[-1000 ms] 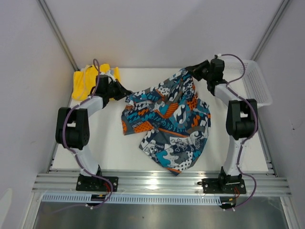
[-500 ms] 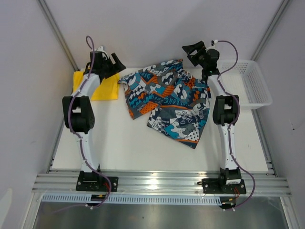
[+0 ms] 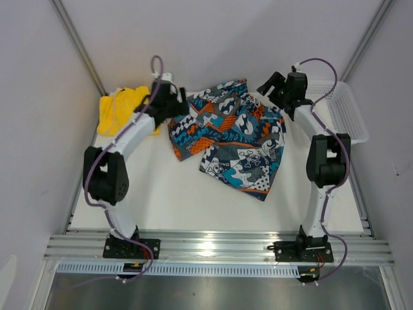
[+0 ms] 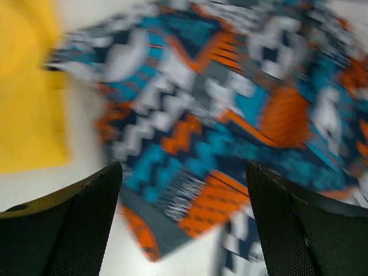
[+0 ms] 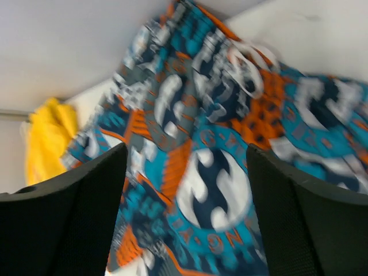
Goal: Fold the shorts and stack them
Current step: Flatten the shorts out
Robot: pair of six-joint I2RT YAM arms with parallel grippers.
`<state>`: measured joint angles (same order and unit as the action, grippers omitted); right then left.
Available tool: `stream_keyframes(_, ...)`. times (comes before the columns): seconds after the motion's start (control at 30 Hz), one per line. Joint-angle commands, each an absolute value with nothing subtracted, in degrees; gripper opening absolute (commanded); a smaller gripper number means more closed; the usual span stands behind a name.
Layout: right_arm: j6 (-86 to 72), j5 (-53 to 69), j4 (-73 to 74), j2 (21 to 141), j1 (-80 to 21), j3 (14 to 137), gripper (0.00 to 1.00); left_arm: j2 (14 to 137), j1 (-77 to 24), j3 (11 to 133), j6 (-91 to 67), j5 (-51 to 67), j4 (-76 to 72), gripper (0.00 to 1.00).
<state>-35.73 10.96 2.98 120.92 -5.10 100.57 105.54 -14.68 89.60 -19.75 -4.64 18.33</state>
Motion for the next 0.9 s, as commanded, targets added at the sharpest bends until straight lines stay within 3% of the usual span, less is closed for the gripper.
stream_keyframes(0.0,-28.3,3.4,10.5,112.8,-4.8,92.8,0.81,96.6,-27.5,81.4,-16.4,-7.1,11.8,0.89)
stream_keyframes(0.17,-26.2,-2.0,12.6,103.5,-5.7,82.5,0.72,92.7,-44.9,73.8,-15.4,-8.6,6.5,0.9)
stream_keyframes(0.33,-27.2,-3.1,12.0,97.0,-5.5,71.9,0.64,98.0,-56.8,73.8,-15.3,-10.9,6.9,0.9)
stream_keyframes(0.67,-29.2,-0.7,10.5,87.3,-0.7,63.8,0.6,110.2,-60.8,75.2,-17.8,-5.4,2.7,0.89)
stream_keyframes(0.87,-30.4,-0.7,10.5,87.4,-0.6,63.5,0.59,119.2,-62.8,83.7,-19.0,-4.0,6.0,0.85)
